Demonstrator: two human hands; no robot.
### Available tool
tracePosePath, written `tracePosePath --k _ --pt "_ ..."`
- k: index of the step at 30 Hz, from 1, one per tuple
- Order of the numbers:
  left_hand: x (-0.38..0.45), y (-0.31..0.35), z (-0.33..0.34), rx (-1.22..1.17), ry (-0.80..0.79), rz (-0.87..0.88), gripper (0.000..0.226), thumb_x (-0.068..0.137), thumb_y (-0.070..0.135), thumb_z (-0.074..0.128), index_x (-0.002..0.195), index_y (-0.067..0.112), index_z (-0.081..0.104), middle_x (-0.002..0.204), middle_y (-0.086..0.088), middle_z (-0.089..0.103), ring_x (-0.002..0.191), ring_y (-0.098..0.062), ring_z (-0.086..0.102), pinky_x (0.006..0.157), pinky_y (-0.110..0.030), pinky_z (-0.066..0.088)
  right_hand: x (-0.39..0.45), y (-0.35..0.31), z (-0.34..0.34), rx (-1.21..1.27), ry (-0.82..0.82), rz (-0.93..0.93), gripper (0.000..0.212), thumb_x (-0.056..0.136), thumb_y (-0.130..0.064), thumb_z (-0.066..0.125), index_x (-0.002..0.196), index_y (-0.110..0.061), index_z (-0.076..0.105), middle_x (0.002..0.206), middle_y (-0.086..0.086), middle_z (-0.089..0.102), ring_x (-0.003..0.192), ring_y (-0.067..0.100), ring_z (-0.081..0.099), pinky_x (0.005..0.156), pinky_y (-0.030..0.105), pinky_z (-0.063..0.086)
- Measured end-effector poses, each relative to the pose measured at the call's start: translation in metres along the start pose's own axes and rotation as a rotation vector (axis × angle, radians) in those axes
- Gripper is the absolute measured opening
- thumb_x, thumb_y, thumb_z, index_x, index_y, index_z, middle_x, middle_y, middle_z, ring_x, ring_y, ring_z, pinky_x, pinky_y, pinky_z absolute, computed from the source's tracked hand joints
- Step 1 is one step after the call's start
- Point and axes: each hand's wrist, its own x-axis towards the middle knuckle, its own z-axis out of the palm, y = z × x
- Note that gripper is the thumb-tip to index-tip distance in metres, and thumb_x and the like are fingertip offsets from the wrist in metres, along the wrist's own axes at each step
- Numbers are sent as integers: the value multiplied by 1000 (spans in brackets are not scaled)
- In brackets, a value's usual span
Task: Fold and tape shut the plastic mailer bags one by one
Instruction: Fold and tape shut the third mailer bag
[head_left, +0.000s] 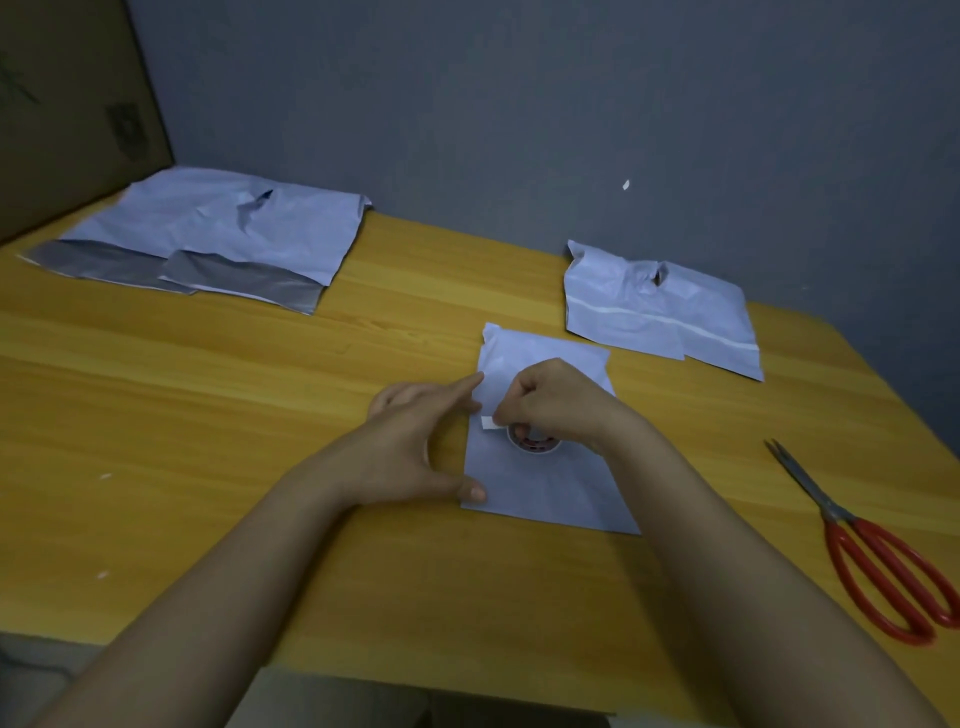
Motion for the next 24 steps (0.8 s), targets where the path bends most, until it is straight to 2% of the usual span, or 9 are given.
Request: tracePosePath --k 4,9,14,17,19,21,24 --pt "-1 -2 0 14 19 9 109 50 78 58 142 54 5 131 36 35 133 -2 15 110 -22 6 1 2 -2 4 7 -8 16 81 -15 69 71 -6 61 71 16 58 65 22 52 60 32 41" --pt "-1 -3 1 50 1 16 104 50 77 59 136 59 3 127 35 35 127 4 14 107 -19 3 -3 4 3 43 19 -29 16 79 -16 72 69 -6 64 75 14 66 63 16 56 59 30 44" --pt "-1 1 1 56 2 15 106 57 65 74 145 42 19 127 31 35 126 4 16 106 -18 5 -3 8 6 89 43 -27 17 78 -15 73 66 -9 63 63 3 60 55 11 52 55 26 42" --pt "-2 2 2 46 18 -21 87 61 57 80 133 39 36 128 25 34 118 6 15 103 -18 10 -4 10 8 119 52 -30 18 80 -14 72 66 -9 62 58 0 57 51 8 49 52 24 41" --pt "-1 -1 3 46 13 -10 70 62 55 79 119 38 44 131 23 37 121 4 19 102 -18 11 -4 12 9 140 63 -35 18 80 -13 71 65 -10 61 57 -2 56 50 7 49 53 25 41" --pt "-2 -4 4 55 -7 19 59 61 58 78 107 37 47 132 27 40 125 3 22 103 -18 10 -5 14 9 157 71 -34 18 80 -13 71 66 -9 61 55 -3 55 47 4 48 51 23 40" --pt "-2 -7 4 78 -14 52 57 56 70 64 100 37 49 132 31 39 126 5 24 104 -20 9 -6 16 9 178 88 -33 17 80 -12 72 68 -7 62 53 -2 55 44 4 47 48 21 39"
